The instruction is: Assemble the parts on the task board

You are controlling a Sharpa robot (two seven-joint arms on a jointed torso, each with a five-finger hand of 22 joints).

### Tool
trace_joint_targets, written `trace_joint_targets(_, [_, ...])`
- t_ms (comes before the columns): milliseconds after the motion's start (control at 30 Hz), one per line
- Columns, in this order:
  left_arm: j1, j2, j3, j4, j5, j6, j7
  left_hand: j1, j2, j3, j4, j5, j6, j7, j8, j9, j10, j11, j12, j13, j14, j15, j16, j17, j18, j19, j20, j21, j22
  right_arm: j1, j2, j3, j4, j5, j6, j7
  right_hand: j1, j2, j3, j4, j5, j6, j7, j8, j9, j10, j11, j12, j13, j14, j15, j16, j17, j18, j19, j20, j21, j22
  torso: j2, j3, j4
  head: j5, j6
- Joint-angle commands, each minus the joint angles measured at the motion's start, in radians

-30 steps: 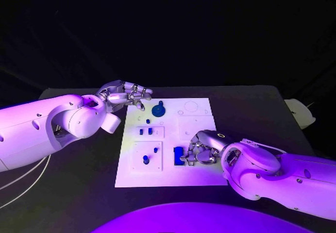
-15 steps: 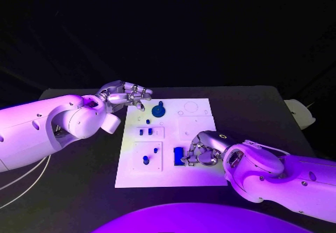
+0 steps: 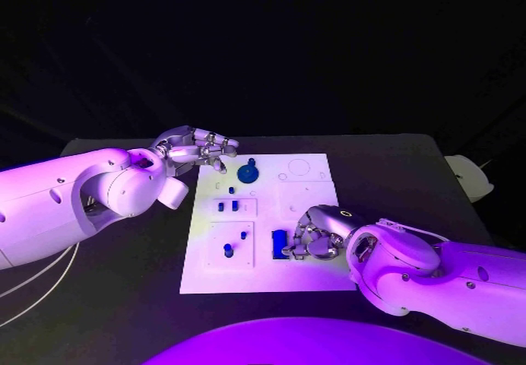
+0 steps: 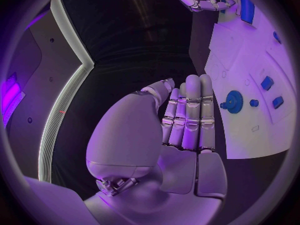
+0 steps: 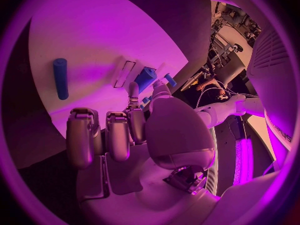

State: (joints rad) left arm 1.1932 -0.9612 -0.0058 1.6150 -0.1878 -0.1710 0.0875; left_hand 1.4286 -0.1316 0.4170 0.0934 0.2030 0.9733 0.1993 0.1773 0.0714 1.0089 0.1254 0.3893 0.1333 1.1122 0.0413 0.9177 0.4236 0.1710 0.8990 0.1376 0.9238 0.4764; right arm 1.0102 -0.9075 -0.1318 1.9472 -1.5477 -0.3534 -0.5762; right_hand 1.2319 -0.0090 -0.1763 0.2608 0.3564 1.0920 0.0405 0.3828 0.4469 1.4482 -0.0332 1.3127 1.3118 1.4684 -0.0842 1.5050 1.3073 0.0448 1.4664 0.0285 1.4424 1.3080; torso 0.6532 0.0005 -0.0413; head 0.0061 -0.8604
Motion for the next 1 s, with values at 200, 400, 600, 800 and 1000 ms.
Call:
trace_joint_targets(200, [0.0, 0.001, 0.001, 0.001, 0.004, 0.016, 0.004, 0.005, 0.004, 0.006, -0.001, -0.001, -0.008, -0.001, 0.005, 0.002, -0.006, -0.002, 0.002, 0.001, -0.004, 0.004, -0.003, 0.001, 0.014, 0.006, 0.001, -0.005, -0.001, -0.001, 0.012, 0.0, -0.018, -0.009, 0.025, 0.004, 0.017, 0.005, 0.002, -0.008, 0.006, 0.001, -0.006, 0.006, 0.003, 0.006, -0.002, 0.002, 0.042, 0.077, -0.008, 0.004, 0.138, -0.018, 0.056, -0.006, 0.002, 0.228, 0.001, 0.0007, 0.0002, 0.002, -0.003])
trace_joint_targets(400, [0.0, 0.001, 0.001, 0.001, 0.004, 0.016, 0.004, 0.005, 0.004, 0.006, -0.001, -0.001, -0.008, -0.001, 0.005, 0.002, -0.006, -0.002, 0.002, 0.001, -0.004, 0.004, -0.003, 0.001, 0.014, 0.006, 0.001, -0.005, -0.001, -0.001, 0.03, 0.0, -0.033, -0.021, 0.031, 0.001, 0.041, 0.009, 0.005, -0.018, 0.004, 0.0, -0.007, 0.006, 0.005, 0.006, -0.003, 0.002, 0.043, 0.077, -0.009, 0.003, 0.138, -0.018, 0.055, -0.007, 0.002, 0.228, 0.001, 0.0011, -0.0001, 0.002, -0.005])
trace_joint_targets(600, [0.0, 0.001, 0.001, 0.001, 0.004, 0.015, 0.004, 0.005, 0.004, 0.006, -0.001, -0.001, -0.008, -0.001, 0.005, 0.002, -0.006, -0.002, 0.002, 0.001, -0.004, 0.004, -0.003, 0.001, 0.014, 0.006, 0.001, -0.005, -0.001, -0.001, 0.039, 0.0, -0.045, -0.042, 0.016, -0.004, 0.061, 0.019, 0.01, -0.024, -0.006, 0.0, -0.008, 0.006, 0.007, 0.007, -0.004, 0.003, 0.045, 0.077, -0.01, 0.003, 0.138, -0.018, 0.055, -0.008, 0.002, 0.228, 0.0, 0.0008, -0.0004, 0.001, -0.005])
trace_joint_targets(800, [0.0, 0.0, 0.001, 0.002, 0.004, 0.015, 0.004, 0.006, 0.005, 0.007, -0.001, -0.001, -0.008, -0.001, 0.006, 0.002, -0.007, -0.002, 0.004, 0.001, -0.004, 0.004, -0.003, 0.001, 0.014, 0.007, 0.001, -0.005, -0.002, -0.001, 0.034, 0.0, -0.04, -0.056, -0.008, -0.005, 0.062, 0.024, 0.012, -0.023, -0.008, 0.0, -0.008, 0.006, 0.008, 0.007, -0.004, 0.003, 0.045, 0.077, -0.01, 0.003, 0.138, -0.018, 0.055, -0.008, 0.001, 0.228, 0.001, 0.0015, -0.0008, 0.004, -0.006])
trace_joint_targets(1000, [0.0, -0.001, 0.001, 0.002, 0.004, 0.015, 0.004, 0.006, 0.005, 0.007, -0.001, -0.001, -0.008, -0.001, 0.006, 0.002, -0.007, -0.002, 0.004, 0.001, -0.004, 0.004, -0.003, 0.001, 0.014, 0.007, 0.001, -0.005, -0.002, 0.0, 0.009, 0.002, -0.015, -0.066, -0.037, -0.005, 0.057, 0.028, 0.01, -0.017, -0.006, 0.0, -0.007, 0.005, 0.008, 0.007, -0.003, 0.003, 0.046, 0.077, -0.01, 0.002, 0.135, -0.018, 0.055, -0.008, 0.0, 0.228, 0.0, 0.001, -0.0006, 0.002, -0.005])
